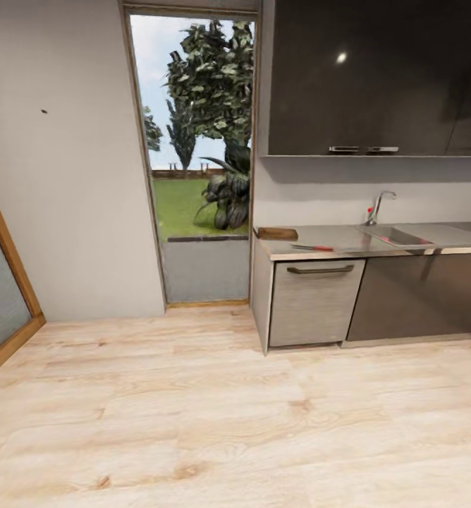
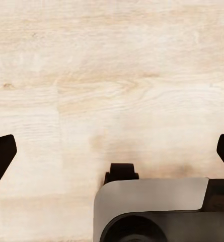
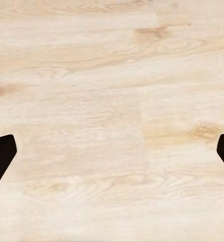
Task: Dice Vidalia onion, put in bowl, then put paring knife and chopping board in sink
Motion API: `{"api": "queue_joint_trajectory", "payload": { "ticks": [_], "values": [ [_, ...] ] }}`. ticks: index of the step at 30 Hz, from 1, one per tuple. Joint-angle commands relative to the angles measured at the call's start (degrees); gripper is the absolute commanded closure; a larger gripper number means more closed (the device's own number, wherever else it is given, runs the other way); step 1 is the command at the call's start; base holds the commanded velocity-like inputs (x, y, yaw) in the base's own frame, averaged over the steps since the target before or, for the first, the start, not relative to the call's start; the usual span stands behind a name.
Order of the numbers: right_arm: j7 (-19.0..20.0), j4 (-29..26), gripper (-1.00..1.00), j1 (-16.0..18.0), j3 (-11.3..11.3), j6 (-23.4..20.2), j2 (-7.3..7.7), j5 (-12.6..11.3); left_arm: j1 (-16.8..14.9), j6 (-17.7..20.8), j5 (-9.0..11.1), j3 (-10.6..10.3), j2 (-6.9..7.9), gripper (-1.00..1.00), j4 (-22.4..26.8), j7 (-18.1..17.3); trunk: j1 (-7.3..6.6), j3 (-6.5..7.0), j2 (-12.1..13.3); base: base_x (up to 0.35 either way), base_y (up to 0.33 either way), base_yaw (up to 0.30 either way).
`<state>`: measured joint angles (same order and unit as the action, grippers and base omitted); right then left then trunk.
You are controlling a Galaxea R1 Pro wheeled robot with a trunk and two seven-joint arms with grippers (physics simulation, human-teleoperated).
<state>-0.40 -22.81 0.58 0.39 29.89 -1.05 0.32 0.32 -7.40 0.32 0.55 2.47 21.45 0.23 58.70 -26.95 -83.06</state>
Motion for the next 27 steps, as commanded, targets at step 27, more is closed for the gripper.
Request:
{"api": "queue_joint_trajectory", "payload": {
  "ticks": [27],
  "values": [
    [-0.04,0.04,-1.0,0.04,0.05,0.17,0.0,0.03,0.03,-0.07,0.03,0.05,0.0,-1.0,0.11,0.04,0.03,-0.05,-0.02,0.288,0.068,0.124]
  ]
}}
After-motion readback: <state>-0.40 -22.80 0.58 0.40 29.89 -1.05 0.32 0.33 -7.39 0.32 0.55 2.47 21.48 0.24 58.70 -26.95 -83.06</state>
